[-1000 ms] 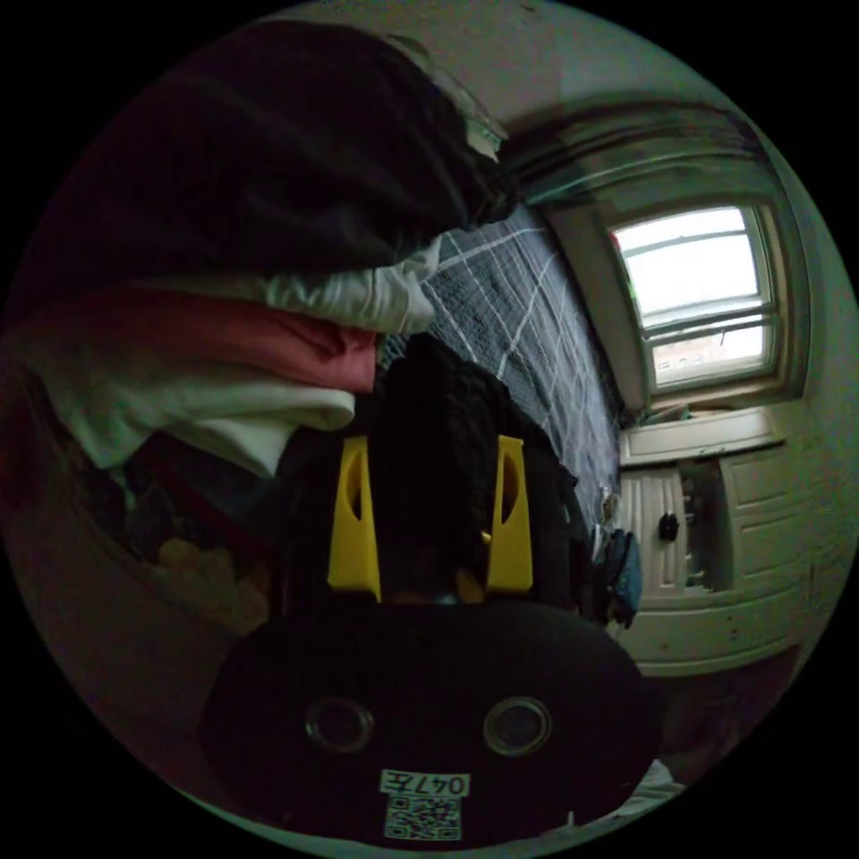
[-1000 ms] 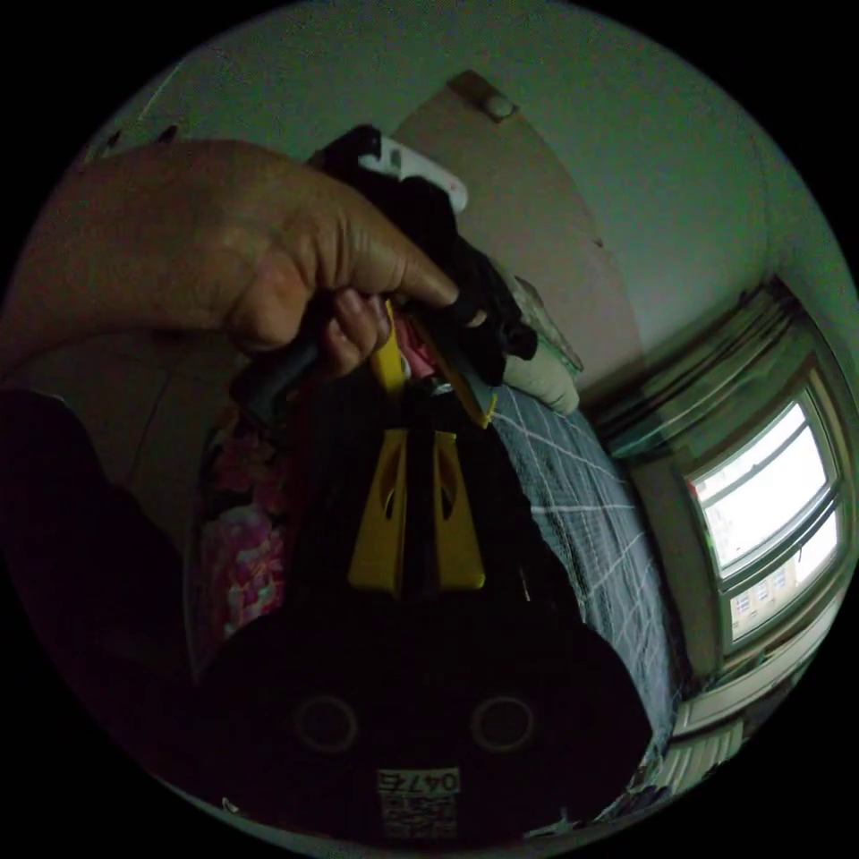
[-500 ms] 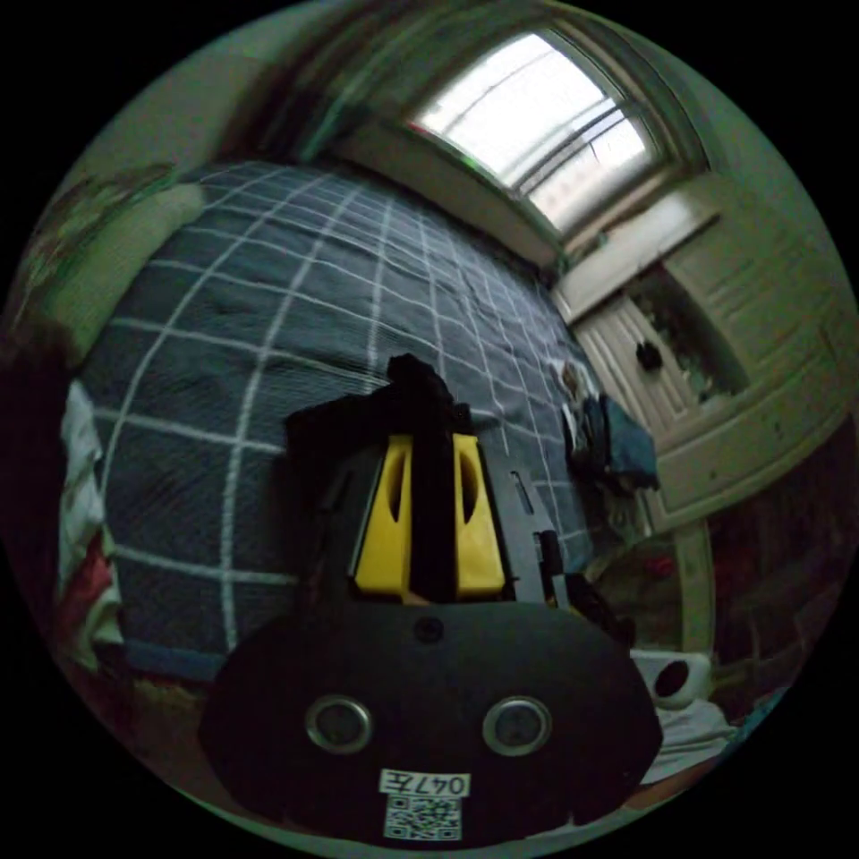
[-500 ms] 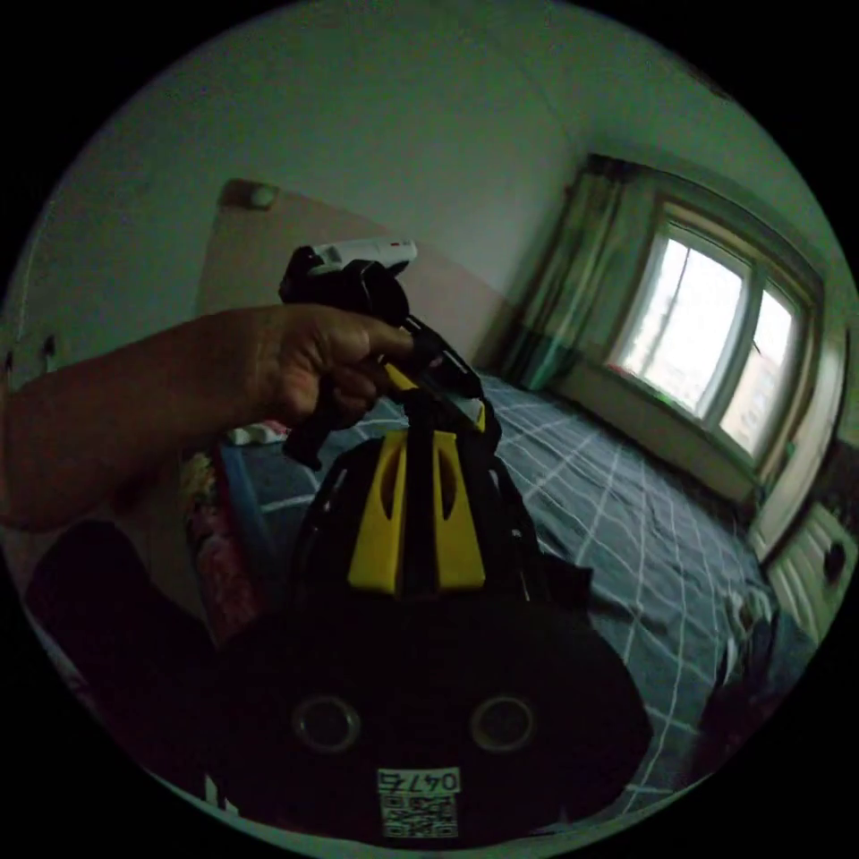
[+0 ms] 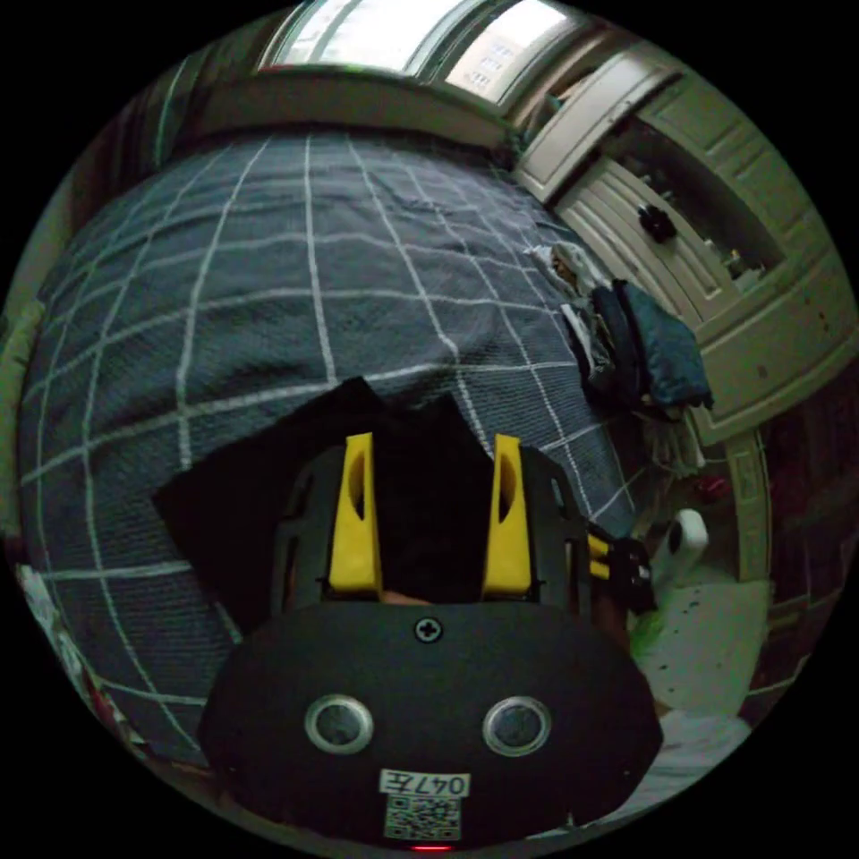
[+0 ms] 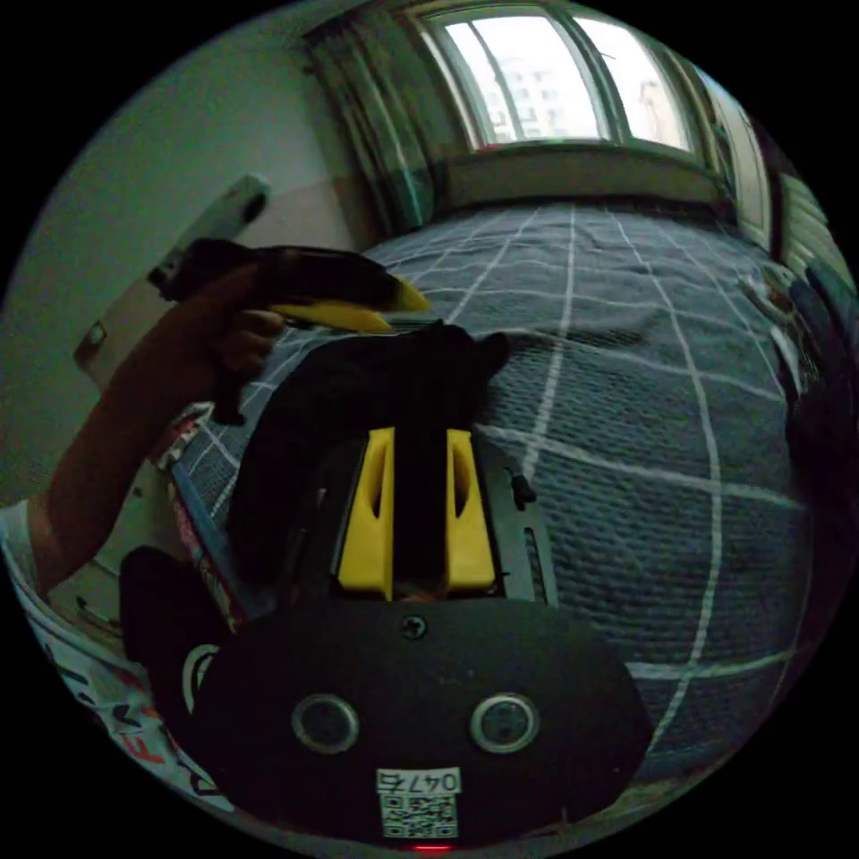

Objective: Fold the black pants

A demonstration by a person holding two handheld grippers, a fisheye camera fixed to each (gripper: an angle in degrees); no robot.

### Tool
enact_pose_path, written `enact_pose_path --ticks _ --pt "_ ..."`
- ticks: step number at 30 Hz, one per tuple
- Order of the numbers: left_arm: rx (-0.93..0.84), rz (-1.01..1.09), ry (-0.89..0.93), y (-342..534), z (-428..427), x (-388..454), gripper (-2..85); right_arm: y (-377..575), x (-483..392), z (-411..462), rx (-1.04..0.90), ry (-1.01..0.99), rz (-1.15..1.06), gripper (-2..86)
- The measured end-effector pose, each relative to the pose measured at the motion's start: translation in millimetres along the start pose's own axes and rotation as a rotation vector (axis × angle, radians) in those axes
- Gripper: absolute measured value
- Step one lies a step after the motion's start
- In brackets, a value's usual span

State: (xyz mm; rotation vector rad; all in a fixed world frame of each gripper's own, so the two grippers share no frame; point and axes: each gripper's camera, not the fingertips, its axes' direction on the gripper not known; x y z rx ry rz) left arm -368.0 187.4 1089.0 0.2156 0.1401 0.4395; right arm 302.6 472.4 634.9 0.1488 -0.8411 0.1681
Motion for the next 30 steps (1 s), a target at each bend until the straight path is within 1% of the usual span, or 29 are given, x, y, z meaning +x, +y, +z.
enact_pose_path --ticks 3,4,6,7,9,11,13,14,15,16,17,19,20,22,23,26,27,28,30 --pt "0.090 0.049 -0.062 2 -47 1 16.3 15 45 -29 0.072 0.086 0.084 4.3" --pt "0.111 0.032 -0.091 8 -58 -5 16.0 15 51 -40 0.125 0.100 0.069 3.9" --pt "0.111 -0.027 -0.095 18 -63 -19 16.1 4 51 -46 0.144 0.103 -0.009 3.9" --pt "0.094 -0.088 -0.084 24 -58 -32 16.5 -8 47 -43 0.125 0.116 -0.078 4.3" --pt "0.052 -0.193 -0.040 32 -43 -51 17.1 -23 46 -32 0.103 0.124 -0.141 4.9" --pt "0.025 -0.317 0.023 39 -21 -67 17.5 -33 57 -11 0.042 0.096 -0.147 5.4" --pt "0.042 -0.390 0.003 41 -14 -75 17.6 -36 78 27 -0.141 0.098 -0.140 6.2" --pt "0.057 -0.427 -0.012 39 -12 -78 17.7 -35 83 32 -0.164 0.094 -0.134 6.4" --pt "0.063 -0.441 -0.018 38 -11 -80 17.7 -33 94 29 -0.131 0.060 -0.099 6.9" --pt "0.064 -0.457 -0.027 34 -9 -83 17.8 -30 106 17 -0.057 0.027 -0.044 8.0" --pt "0.045 -0.473 -0.043 29 -5 -85 18.0 -28 111 10 -0.018 0.026 -0.015 8.5" --pt "0.032 -0.525 -0.038 25 1 -91 18.0 -18 132 -9 0.089 0.041 0.118 12.2" --pt "0.061 -0.563 -0.017 25 -1 -93 18.2 -15 137 -10 0.100 0.035 0.152 12.9" --pt "0.085 -0.582 0.015 24 -5 -92 18.9 -3 151 -1 0.093 -0.011 0.251 14.6" --pt "0.086 -0.581 0.019 22 -7 -89 19.2 -2 152 5 0.080 -0.018 0.262 14.9" --pt "0.078 -0.561 -0.020 17 -13 -79 18.5 -3 150 38 0.026 -0.092 0.315 16.0" --pt "0.077 -0.555 -0.032 17 -15 -77 18.0 -7 143 52 0.001 -0.077 0.322 16.3" --pt "0.076 -0.540 -0.061 17 -19 -71 17.1 -12 133 63 -0.017 0.008 0.318 16.5" --pt "0.075 -0.510 -0.126 19 -25 -62 14.5 -20 115 74 -0.030 0.107 0.302 16.4"
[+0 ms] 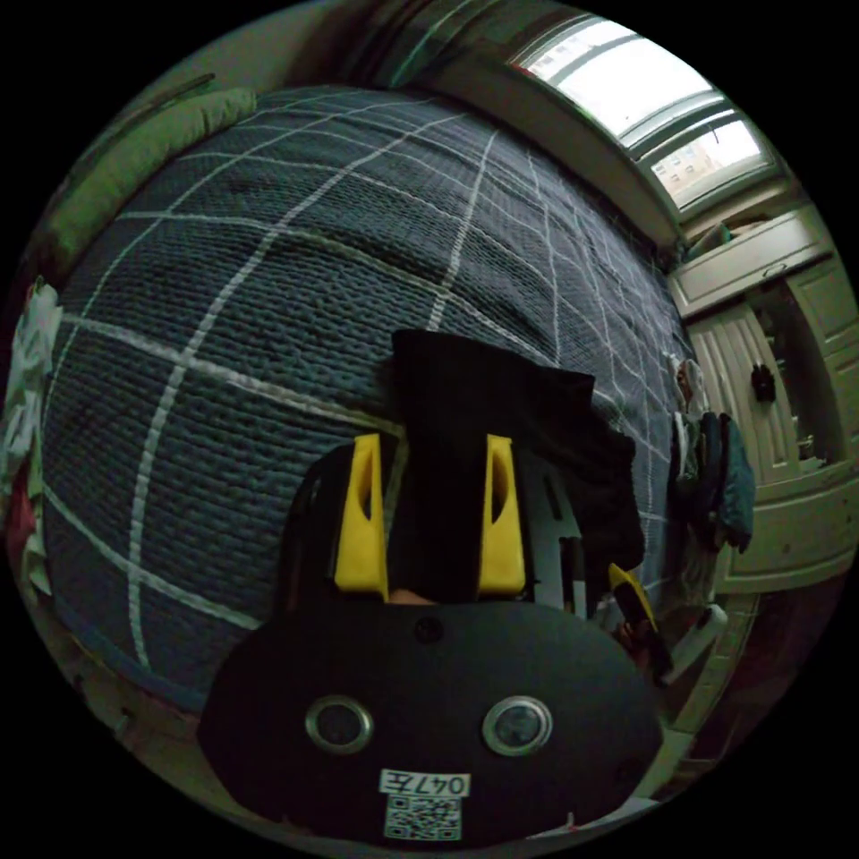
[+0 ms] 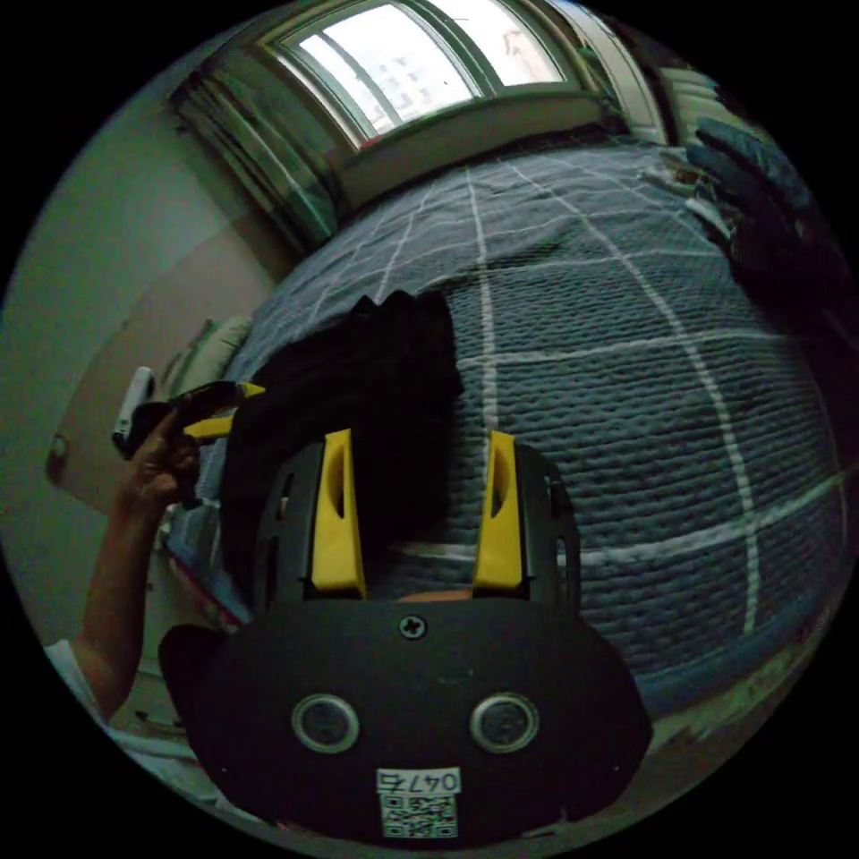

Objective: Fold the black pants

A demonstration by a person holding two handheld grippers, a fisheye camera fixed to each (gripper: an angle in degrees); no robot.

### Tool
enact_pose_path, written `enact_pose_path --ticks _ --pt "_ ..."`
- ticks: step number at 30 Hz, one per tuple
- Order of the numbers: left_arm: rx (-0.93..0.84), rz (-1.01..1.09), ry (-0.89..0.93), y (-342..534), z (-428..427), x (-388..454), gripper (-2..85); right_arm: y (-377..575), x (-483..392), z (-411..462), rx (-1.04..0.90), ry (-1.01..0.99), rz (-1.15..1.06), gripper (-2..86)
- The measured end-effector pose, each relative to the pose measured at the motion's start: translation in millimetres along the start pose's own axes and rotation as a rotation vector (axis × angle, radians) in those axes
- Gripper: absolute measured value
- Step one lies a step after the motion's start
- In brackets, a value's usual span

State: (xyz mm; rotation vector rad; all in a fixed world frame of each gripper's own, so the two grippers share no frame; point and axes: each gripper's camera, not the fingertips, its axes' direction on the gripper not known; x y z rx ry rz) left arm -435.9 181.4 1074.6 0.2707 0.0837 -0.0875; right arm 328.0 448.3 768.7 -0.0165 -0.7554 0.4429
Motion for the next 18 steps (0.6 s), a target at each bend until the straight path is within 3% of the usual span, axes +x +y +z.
enact_pose_path --ticks 2,4,8,12,18 --pt "0.049 0.065 -0.017 10 -13 8 9.5 -1 -18 12 -0.011 0.030 -0.011 15.9" --pt "0.097 0.093 0.075 18 -23 12 4.9 -4 -42 29 -0.035 0.142 -0.045 13.2" --pt "0.134 0.196 0.018 31 -42 32 2.2 -5 -77 51 -0.033 0.281 -0.096 5.1" --pt "0.220 0.274 0.016 49 -75 41 1.3 0 -119 61 0.055 0.191 -0.181 1.4" --pt "0.281 0.528 -0.177 80 -129 64 0.8 1 -185 74 0.161 0.158 -0.218 1.0"
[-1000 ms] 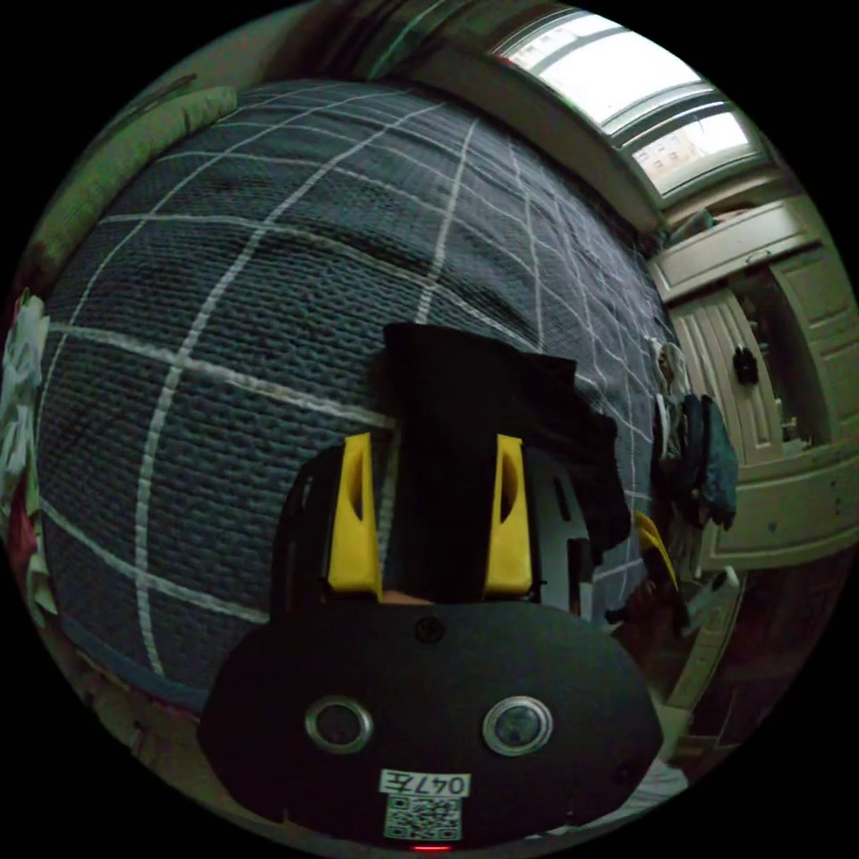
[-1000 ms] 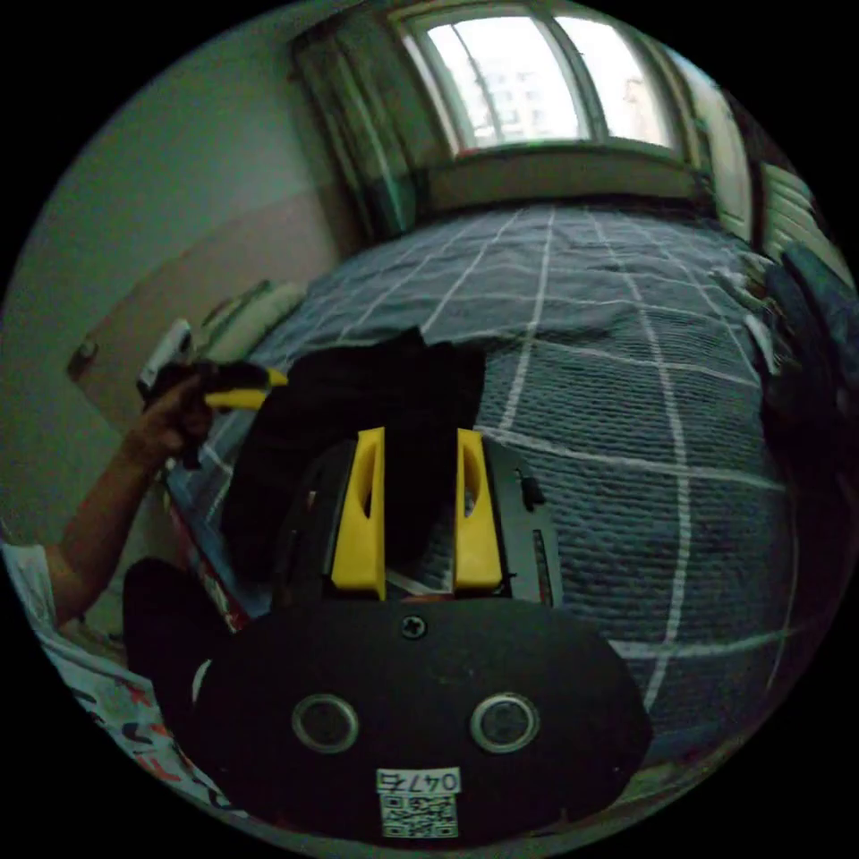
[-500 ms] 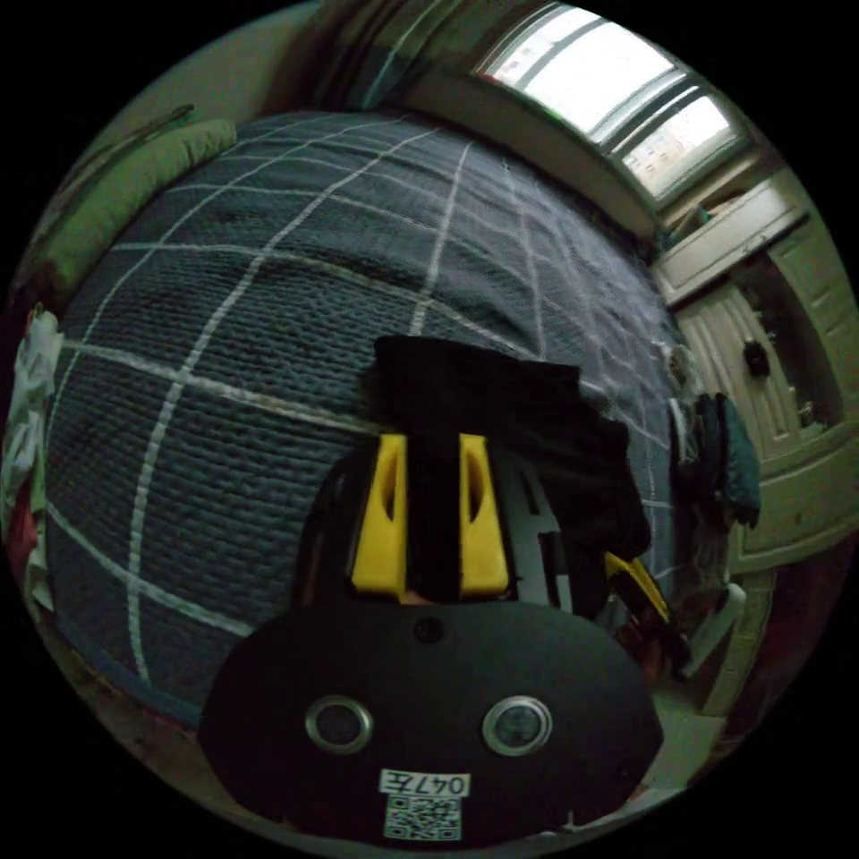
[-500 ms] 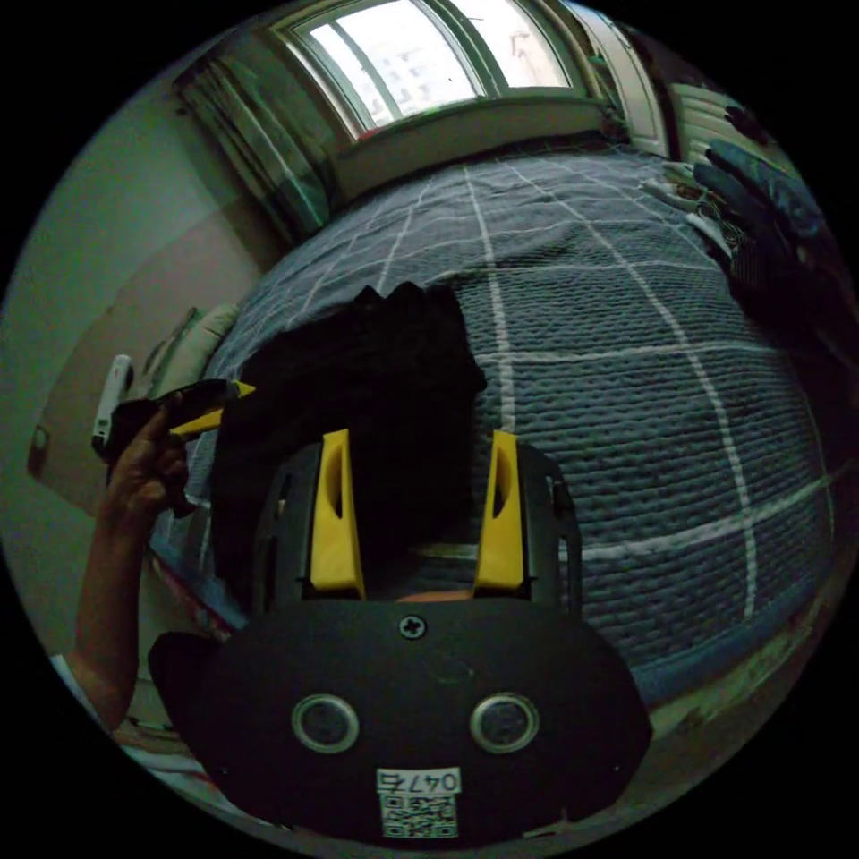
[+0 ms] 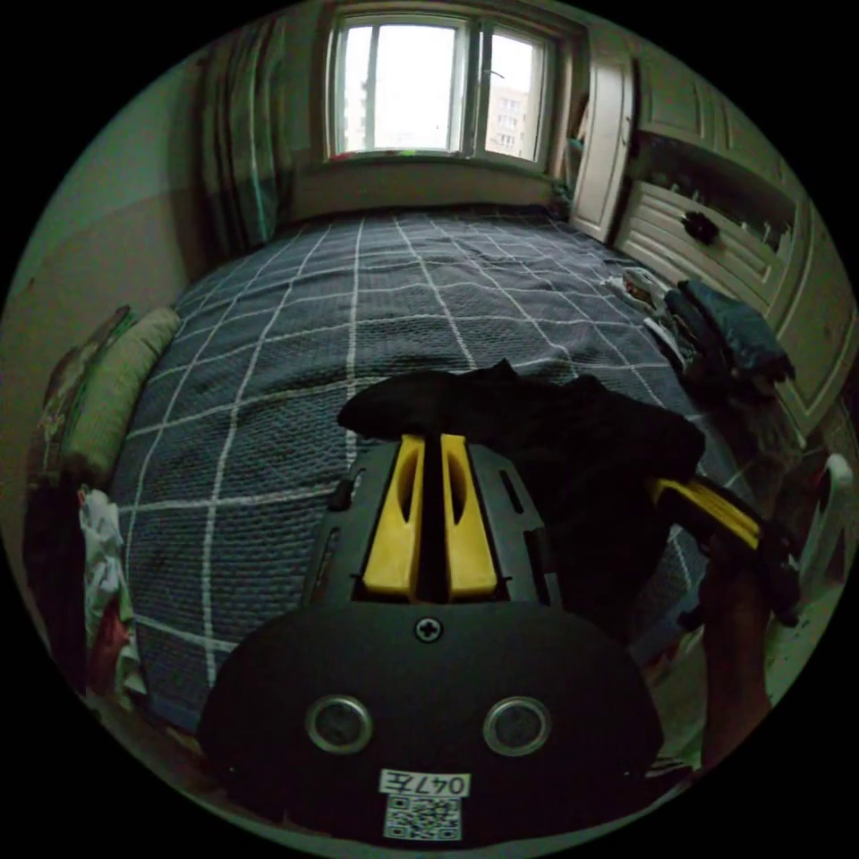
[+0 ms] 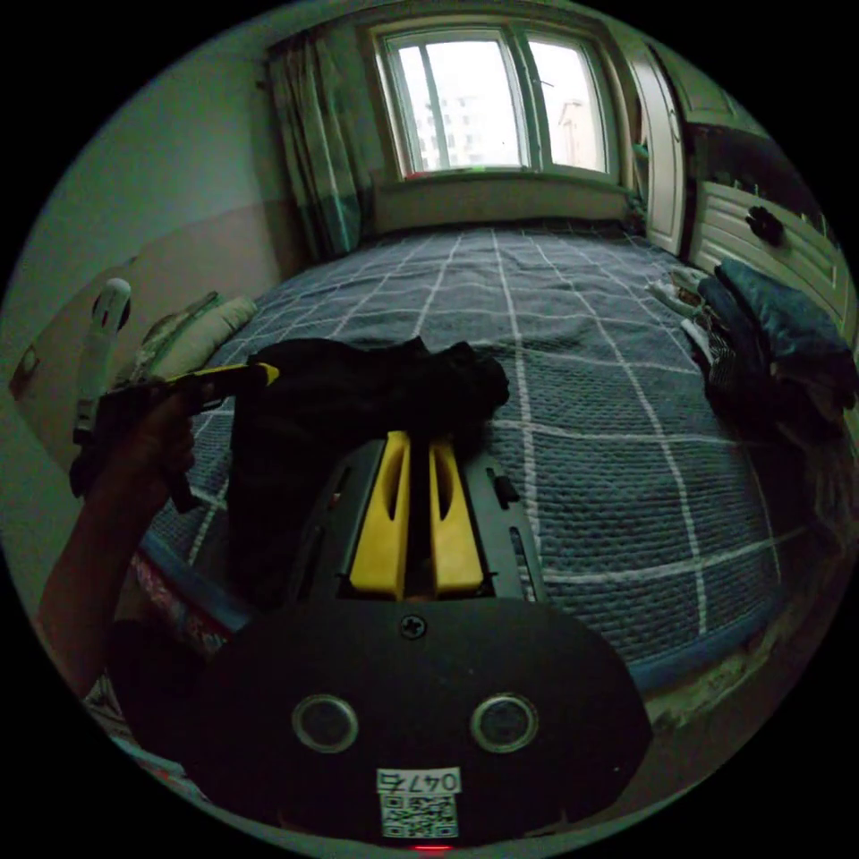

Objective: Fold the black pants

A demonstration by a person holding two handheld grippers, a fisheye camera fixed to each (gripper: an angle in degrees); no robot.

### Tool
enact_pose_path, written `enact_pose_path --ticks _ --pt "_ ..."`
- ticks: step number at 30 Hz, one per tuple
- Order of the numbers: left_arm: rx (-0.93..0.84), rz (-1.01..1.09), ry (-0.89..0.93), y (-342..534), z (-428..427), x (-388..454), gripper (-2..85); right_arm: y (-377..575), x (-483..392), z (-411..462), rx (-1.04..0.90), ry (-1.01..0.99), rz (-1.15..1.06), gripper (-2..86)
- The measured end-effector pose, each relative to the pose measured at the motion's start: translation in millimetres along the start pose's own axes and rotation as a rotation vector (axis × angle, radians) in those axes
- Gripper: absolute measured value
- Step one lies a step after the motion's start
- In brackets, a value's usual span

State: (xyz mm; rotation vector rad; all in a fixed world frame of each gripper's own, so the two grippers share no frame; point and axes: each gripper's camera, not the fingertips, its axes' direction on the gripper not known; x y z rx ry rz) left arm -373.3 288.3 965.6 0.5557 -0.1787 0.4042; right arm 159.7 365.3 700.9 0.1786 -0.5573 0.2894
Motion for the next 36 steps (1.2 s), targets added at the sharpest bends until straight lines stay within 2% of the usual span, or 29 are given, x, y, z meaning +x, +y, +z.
enact_pose_path --ticks 5,11,15,21,24,26,32,36 --pt "-0.012 -0.022 0.063 0 -57 -24 0.5 -30 -74 5 0.022 -0.025 -0.129 0.9" --pt "0.060 -0.031 -0.022 10 -153 -81 0.5 -71 -187 8 0.099 -0.155 -0.240 0.8" --pt "0.115 -0.069 -0.087 23 -229 -147 0.5 -101 -299 20 0.166 -0.323 -0.318 0.8" --pt "0.128 -0.144 -0.327 36 -372 -292 0.6 -153 -482 55 0.228 -0.662 -0.322 0.7" --pt "0.068 -0.190 -0.464 49 -425 -363 0.7 -164 -571 90 0.191 -0.800 -0.275 0.8" --pt "-0.055 -0.223 -0.558 63 -444 -417 0.8 -162 -624 118 0.149 -0.841 -0.259 0.8" --pt "-0.334 -0.380 -0.580 146 -418 -540 1.8 -121 -779 225 -0.022 -0.755 -0.384 1.0" --pt "-0.372 -0.529 -0.589 207 -407 -594 4.3 -91 -842 277 -0.077 -0.661 -0.506 2.7"
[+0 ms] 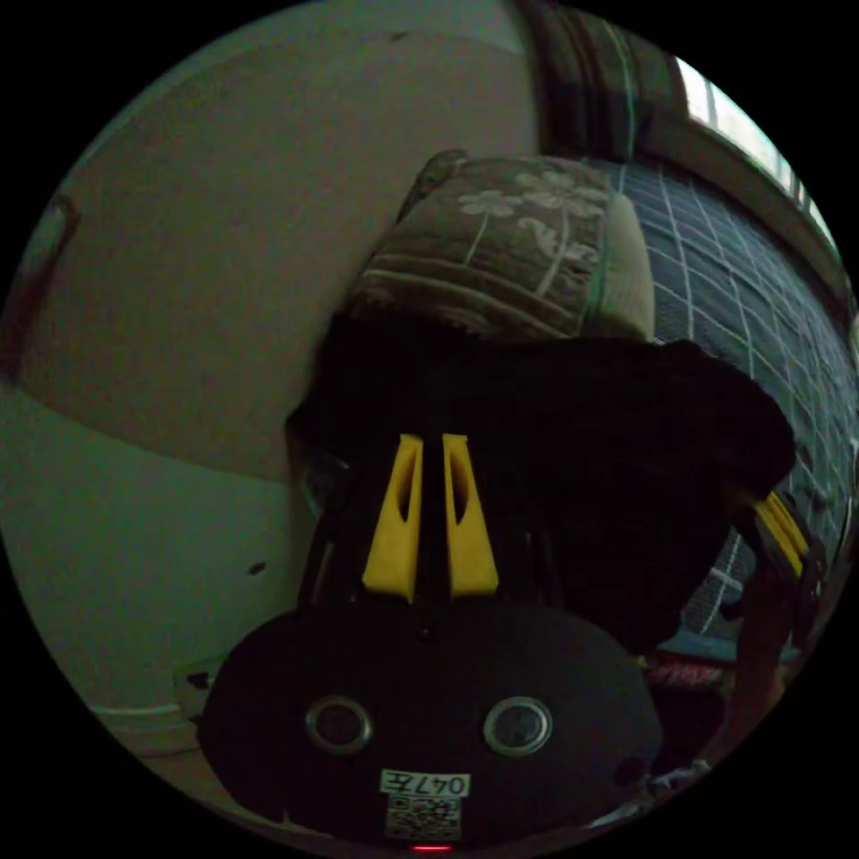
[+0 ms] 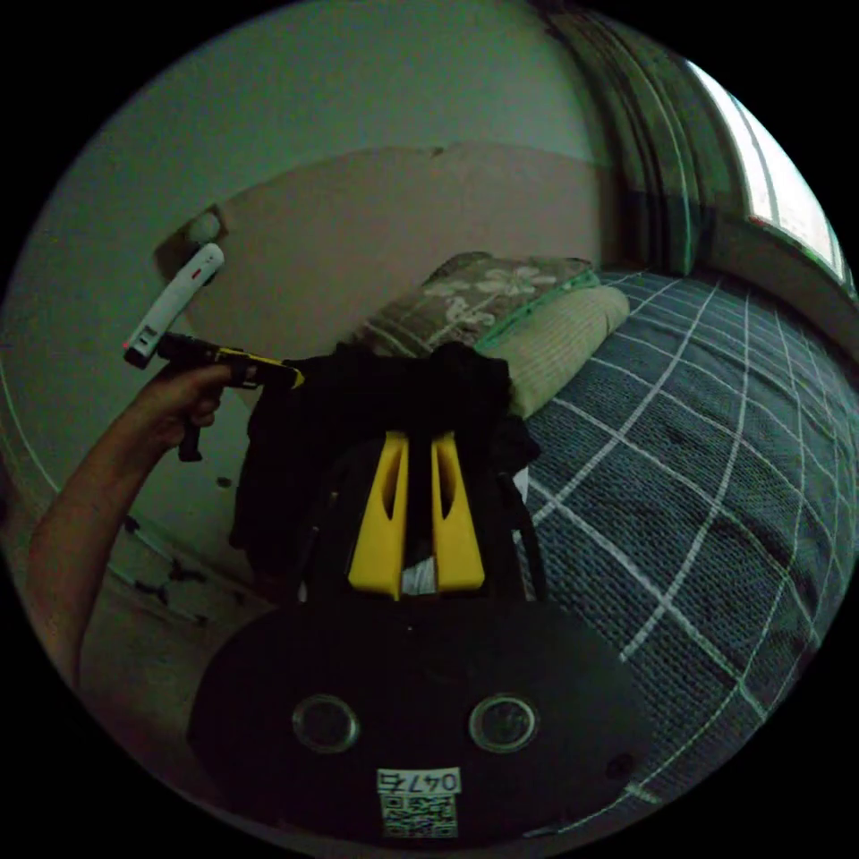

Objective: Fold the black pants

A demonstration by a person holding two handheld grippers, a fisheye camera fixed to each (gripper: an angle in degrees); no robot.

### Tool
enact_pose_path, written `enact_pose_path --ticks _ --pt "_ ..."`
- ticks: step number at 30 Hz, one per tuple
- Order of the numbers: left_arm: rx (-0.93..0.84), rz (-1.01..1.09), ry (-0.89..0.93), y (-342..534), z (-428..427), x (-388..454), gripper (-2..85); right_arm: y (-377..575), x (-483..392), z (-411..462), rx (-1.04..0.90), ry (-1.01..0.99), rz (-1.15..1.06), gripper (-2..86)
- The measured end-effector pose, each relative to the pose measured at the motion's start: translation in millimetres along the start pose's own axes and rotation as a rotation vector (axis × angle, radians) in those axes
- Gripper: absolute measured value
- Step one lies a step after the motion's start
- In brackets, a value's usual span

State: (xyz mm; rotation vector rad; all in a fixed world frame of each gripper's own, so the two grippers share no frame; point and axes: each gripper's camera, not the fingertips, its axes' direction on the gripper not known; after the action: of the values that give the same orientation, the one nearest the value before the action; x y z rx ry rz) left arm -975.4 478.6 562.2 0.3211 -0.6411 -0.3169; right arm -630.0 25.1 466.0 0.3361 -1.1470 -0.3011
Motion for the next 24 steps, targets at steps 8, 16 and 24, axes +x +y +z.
enact_pose_path --ticks 8,16,24 --pt "0.167 -0.151 0.085 45 -51 -139 11.0 -20 -9 23 -0.038 0.005 -0.115 7.7" --pt "0.260 0.165 0.305 117 -54 -91 9.4 -134 -88 75 -0.049 0.035 -0.392 7.5" --pt "0.115 0.162 0.364 138 -1 -93 9.5 -151 -96 181 -0.360 -0.143 -0.329 3.0"
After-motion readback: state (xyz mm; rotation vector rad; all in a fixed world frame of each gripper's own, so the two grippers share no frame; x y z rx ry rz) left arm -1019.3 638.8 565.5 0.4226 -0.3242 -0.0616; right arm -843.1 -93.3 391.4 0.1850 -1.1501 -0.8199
